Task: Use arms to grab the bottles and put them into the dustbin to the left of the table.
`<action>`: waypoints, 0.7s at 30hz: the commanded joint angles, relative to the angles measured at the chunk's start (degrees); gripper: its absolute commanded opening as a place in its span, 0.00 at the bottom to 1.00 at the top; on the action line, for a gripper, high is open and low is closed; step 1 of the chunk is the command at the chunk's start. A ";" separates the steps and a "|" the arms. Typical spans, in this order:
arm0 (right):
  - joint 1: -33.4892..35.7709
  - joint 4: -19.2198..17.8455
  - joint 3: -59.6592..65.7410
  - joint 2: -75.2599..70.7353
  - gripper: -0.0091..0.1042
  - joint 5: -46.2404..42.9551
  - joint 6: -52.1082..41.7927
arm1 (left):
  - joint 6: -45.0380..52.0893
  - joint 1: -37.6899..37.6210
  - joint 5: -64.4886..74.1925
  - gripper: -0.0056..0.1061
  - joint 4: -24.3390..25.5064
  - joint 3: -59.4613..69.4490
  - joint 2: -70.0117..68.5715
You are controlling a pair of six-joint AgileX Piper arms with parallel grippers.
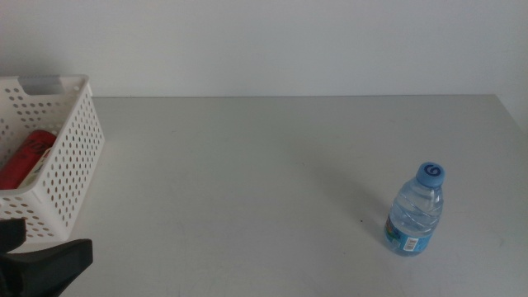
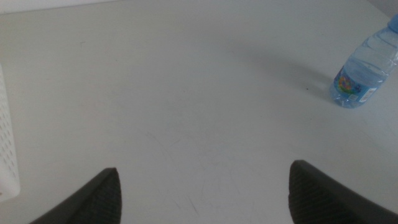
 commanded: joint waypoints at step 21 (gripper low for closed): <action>0.47 -11.84 6.83 6.72 0.91 -23.94 29.69 | -0.37 -0.40 -3.51 0.85 -1.42 -1.50 0.51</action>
